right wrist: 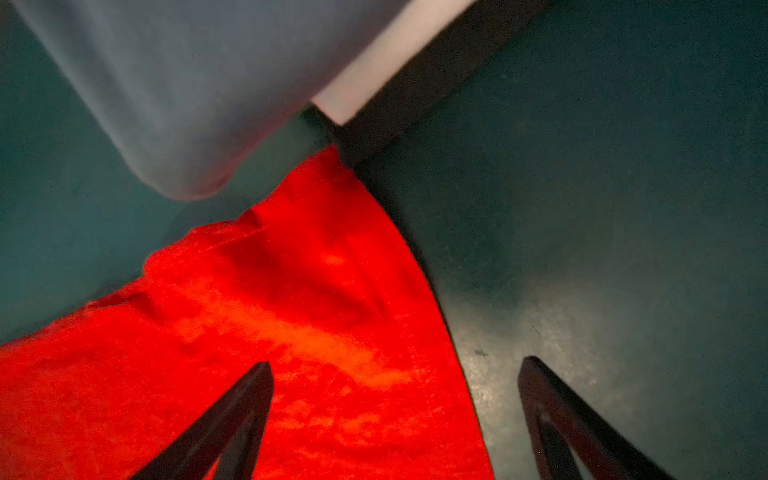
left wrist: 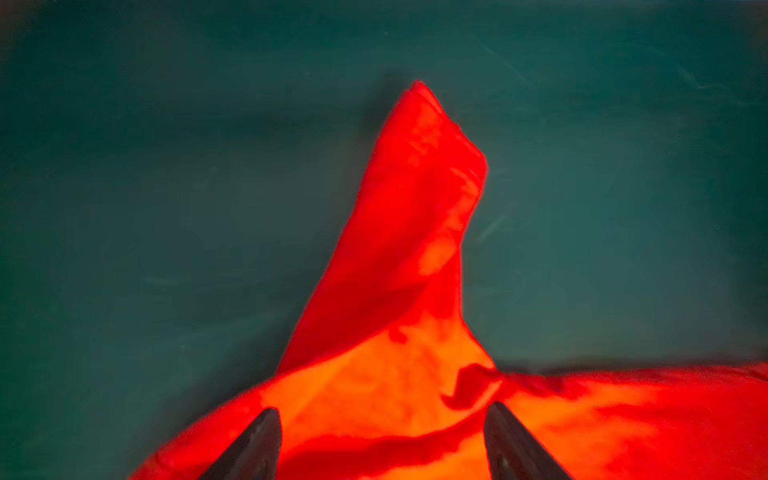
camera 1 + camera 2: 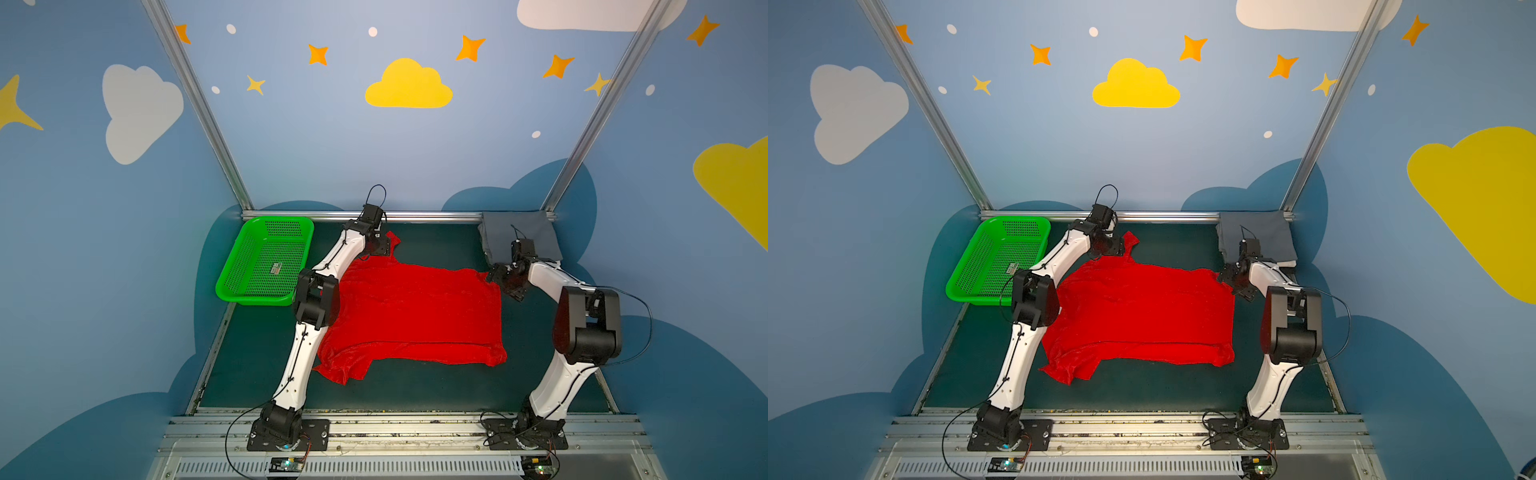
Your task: Fold and stack the t-shirts
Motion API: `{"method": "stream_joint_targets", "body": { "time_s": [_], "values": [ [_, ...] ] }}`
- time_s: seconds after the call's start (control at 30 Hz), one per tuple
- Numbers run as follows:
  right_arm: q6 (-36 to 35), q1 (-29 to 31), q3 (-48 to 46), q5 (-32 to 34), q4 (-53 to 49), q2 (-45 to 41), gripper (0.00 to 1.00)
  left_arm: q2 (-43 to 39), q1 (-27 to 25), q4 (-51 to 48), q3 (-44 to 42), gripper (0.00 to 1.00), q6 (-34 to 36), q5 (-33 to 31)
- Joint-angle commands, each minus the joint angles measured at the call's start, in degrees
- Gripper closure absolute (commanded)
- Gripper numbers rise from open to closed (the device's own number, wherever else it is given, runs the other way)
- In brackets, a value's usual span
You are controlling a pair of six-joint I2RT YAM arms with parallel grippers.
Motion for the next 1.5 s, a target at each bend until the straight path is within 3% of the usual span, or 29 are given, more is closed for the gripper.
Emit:
{"method": "stream_joint_targets", "body": {
  "time_s": [0.0,0.3,0.43,0.73,0.97,1.2,1.33,1.47],
  "values": [
    [-1.7,0.0,1.9,1.4,-0.5,2.0,0.10,3.1,0.2,-6.9,5.3,0.26,3.8,-3.1],
    [-2.4,-1.5,4.5,-3.9,-0.9,6.3,0.11,5.2,0.2,-1.9,3.7,0.34,4.4,0.4],
    [-2.6,-1.7,7.0,-7.8,-2.1,8.8,0.13,6.5,0.4,-1.8,4.6,0.45,3.9,0.3],
    [-2.1,-1.6,9.6,-6.9,-2.5,11.4,0.15,8.3,1.4,-2.6,6.2,0.56,4.0,-2.2],
    [-1.9,-1.4,11.4,-8.1,-2.8,13.2,0.24,8.2,1.8,-0.9,6.4,0.53,5.2,-5.6],
    [-1.6,-1.1,11.9,-9.6,-2.5,13.5,0.32,9.9,2.0,-1.3,8.6,0.47,6.4,-3.5],
    [-1.3,-1.0,12.0,-10.7,-1.9,13.8,0.37,10.7,2.0,-1.8,9.1,0.50,6.4,-2.3],
    [-0.9,-1.0,12.5,-13.6,-1.3,14.6,0.49,11.8,2.0,-2.2,9.7,0.56,6.1,-0.5]
  ]
}}
